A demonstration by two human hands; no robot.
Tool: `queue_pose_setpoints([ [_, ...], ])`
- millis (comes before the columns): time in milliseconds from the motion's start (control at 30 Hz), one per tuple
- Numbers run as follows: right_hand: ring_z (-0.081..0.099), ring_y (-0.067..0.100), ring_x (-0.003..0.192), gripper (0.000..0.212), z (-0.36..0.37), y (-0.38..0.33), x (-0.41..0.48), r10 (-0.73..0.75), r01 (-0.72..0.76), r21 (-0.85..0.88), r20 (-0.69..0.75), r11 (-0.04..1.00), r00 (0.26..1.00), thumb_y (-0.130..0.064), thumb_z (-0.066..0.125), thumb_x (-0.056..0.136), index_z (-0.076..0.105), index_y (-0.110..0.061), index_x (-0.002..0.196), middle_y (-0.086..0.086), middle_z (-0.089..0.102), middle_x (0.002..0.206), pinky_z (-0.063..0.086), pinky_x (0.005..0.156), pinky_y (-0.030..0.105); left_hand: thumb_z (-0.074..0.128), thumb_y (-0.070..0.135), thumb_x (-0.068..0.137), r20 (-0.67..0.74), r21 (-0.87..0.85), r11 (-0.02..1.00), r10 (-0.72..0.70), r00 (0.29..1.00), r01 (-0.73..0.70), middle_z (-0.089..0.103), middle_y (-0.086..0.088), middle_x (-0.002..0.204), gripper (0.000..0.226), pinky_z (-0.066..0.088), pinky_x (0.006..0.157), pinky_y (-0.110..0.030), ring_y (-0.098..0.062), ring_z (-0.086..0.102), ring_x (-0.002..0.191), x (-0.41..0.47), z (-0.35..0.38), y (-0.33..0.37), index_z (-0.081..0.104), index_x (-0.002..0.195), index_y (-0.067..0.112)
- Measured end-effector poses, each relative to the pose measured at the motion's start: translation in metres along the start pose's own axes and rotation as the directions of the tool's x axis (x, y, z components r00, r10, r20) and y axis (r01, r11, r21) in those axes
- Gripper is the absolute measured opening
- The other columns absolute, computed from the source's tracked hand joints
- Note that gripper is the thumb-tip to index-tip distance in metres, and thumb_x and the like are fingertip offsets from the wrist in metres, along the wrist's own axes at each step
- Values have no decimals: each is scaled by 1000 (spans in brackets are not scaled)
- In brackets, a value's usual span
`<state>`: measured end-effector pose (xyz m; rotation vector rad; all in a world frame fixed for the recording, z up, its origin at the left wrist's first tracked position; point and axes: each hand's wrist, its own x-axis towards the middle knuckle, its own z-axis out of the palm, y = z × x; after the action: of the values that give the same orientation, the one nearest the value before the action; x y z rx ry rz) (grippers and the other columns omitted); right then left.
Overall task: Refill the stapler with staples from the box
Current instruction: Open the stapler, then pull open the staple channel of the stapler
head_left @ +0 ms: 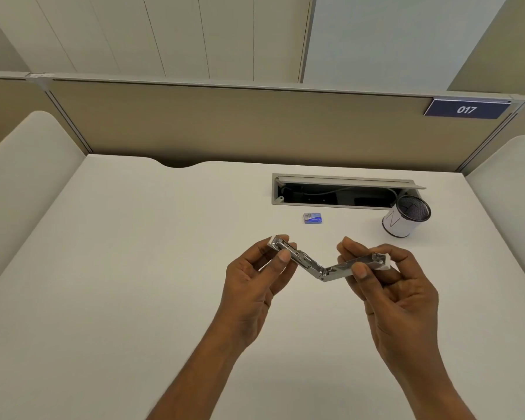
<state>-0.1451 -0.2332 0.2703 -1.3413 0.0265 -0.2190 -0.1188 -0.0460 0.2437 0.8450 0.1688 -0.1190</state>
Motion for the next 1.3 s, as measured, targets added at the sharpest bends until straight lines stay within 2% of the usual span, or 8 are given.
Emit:
queue_pose_setpoints([
  [200,70,30,116,42,4,5,-10,5,-5,-46,-3,999,1000,-48,84,75,62,-24,100,9,76,118,55,99,39,74,14,89,-4,-25,998,-50,999,50,77,-12,115,27,63,84,-41,-26,74,110,6,-5,1,79,115,10],
  [400,72,31,113,53,6,17,-20,96,-97,-7,-46,995,994,-50,90,68,63,-15,98,14,76,116,57,96,42,72,15,88,-35,-129,990,-62,997,57,78,-8,113,26,64,78,-39,-24,75,109,12,-12,10,80,113,13],
  [667,74,45,100,25,5,36,-30,307,-291,218,-44,932,951,-13,80,70,69,-11,93,31,74,105,62,80,34,72,15,86,-65,-139,989,-59,996,49,79,-8,111,25,64,79,-40,-25,76,106,11,-20,7,82,109,14],
  [767,74,43,99,32,1,36,-27,313,-307,129,-30,943,949,-21,86,67,71,-11,93,28,75,105,62,80,36,72,14,86,-68,-148,988,-53,996,42,79,-8,110,25,64,79,-41,-24,76,104,8,-23,5,82,109,13],
  [867,73,30,106,49,-2,26,-19,237,-234,-118,7,965,972,-46,90,66,74,-16,101,11,78,110,60,88,34,72,15,87,-62,-158,987,-47,997,37,78,-8,109,25,64,80,-41,-22,75,104,5,-27,4,81,110,12],
  [1067,74,9,97,11,19,-3,15,25,44,-455,146,889,989,-23,77,87,76,-25,97,-10,78,103,58,81,16,73,19,89,-25,-92,995,-50,998,48,78,-5,110,27,63,80,-40,-21,75,105,2,-26,0,80,114,15],
  [1200,73,4,92,9,55,-6,27,111,-8,-510,172,860,979,-29,76,88,75,-26,97,-12,77,98,61,73,22,71,21,93,18,-52,997,-50,999,51,78,-7,114,27,63,81,-40,-23,74,111,-2,-23,-3,78,118,16],
  [1300,73,9,94,17,74,-2,30,193,-91,-524,144,847,970,-39,75,88,75,-25,97,-9,77,97,63,82,34,71,26,96,63,-10,999,-37,997,38,75,-10,123,30,61,86,-41,-26,71,118,-6,-22,-4,75,124,14],
])
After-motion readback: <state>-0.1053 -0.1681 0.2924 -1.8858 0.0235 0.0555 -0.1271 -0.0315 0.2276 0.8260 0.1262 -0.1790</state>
